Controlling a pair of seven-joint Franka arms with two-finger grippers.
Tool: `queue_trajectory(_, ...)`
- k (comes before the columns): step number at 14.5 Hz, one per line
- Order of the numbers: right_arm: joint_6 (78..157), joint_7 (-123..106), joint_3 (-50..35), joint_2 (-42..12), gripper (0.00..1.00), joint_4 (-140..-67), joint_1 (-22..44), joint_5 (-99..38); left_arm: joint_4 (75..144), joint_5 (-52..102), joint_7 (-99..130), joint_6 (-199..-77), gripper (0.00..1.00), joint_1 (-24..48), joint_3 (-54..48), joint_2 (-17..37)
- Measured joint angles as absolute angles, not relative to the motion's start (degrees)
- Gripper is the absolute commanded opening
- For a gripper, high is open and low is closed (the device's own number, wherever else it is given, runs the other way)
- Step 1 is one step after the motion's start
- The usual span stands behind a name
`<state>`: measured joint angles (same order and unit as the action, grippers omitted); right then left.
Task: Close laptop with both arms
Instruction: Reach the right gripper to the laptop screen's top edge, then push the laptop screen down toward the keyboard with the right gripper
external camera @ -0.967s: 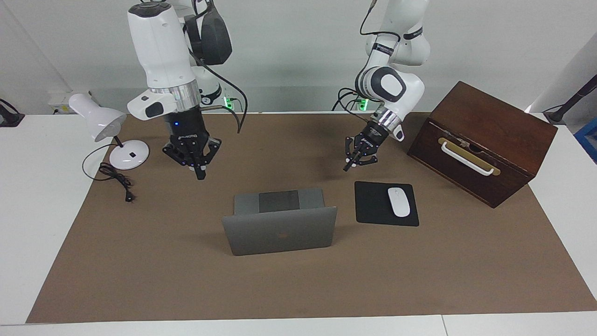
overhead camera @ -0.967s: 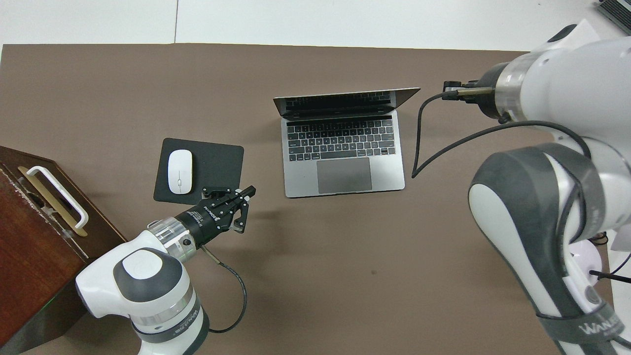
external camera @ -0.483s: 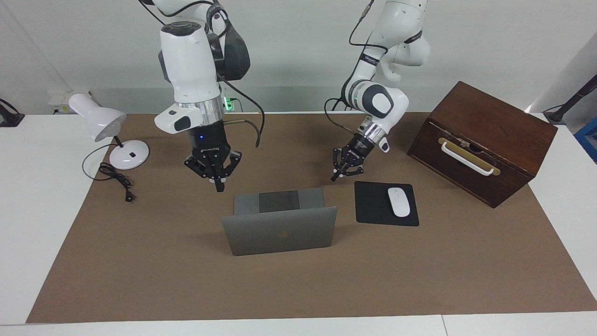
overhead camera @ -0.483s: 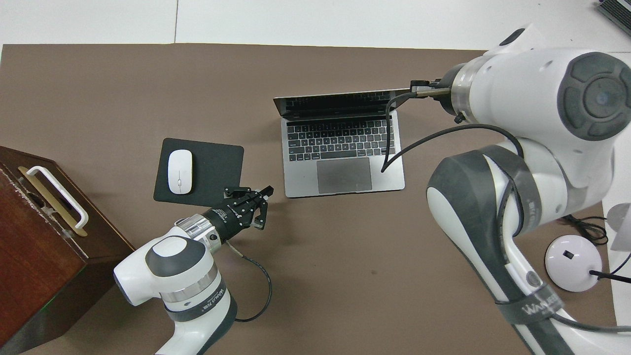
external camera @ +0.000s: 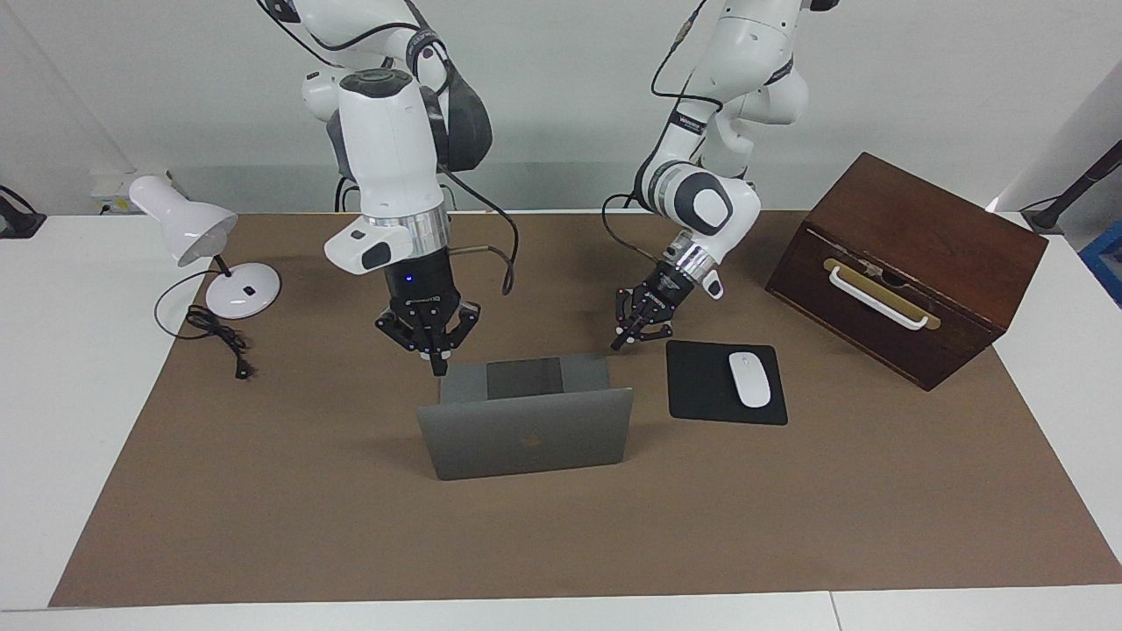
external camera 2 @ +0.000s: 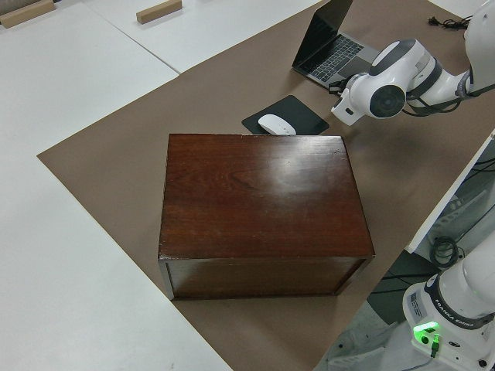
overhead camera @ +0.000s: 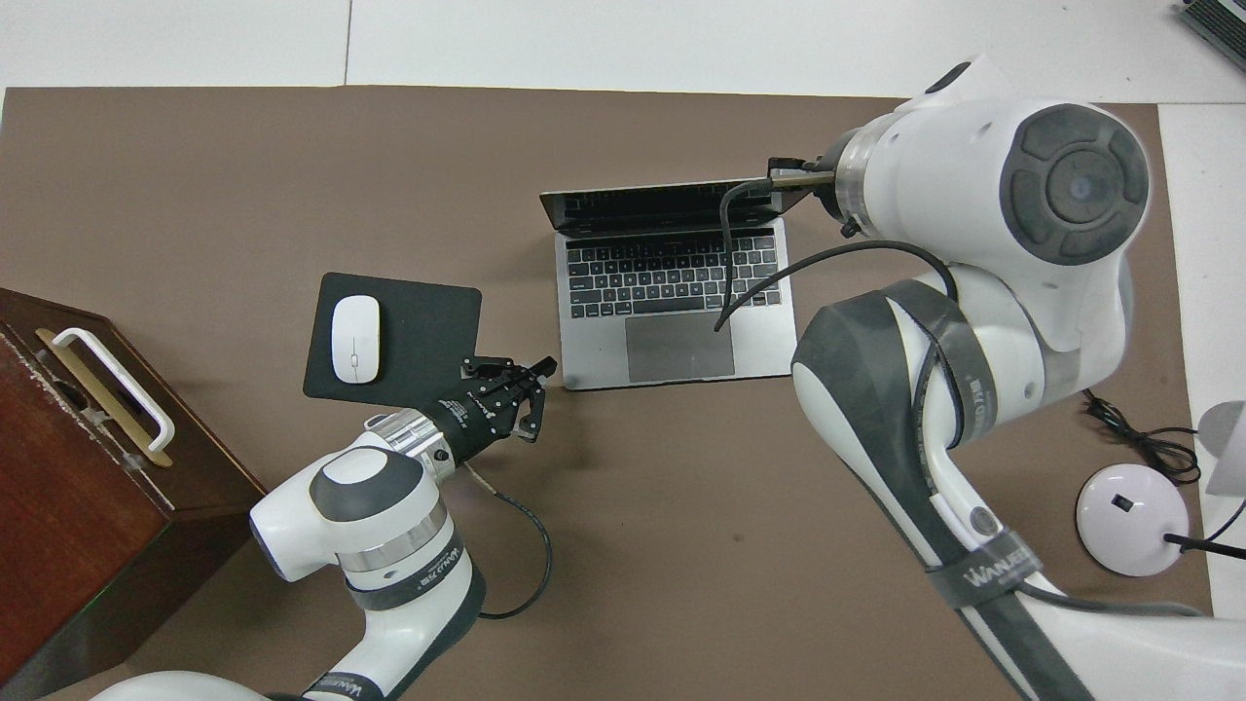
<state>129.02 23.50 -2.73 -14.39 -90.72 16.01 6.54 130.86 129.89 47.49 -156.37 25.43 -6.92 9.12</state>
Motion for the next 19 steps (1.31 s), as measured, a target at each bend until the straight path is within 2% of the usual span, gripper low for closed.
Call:
queue_trajectory(8, 129.08, 26.96, -2.73, -20.89, 0.0, -83.04, 18.75, 8.46, 127.0, 130.53, 43.25, -156.09, 0.0, 27.26, -6.9, 13.07)
queue_trajectory(19, 130.56, 27.02, -2.63, -28.87, 0.0, -74.85, 20.31, 12.11, 126.14, 134.0, 41.69, -156.08, 0.0, 28.09, -6.67, 15.74)
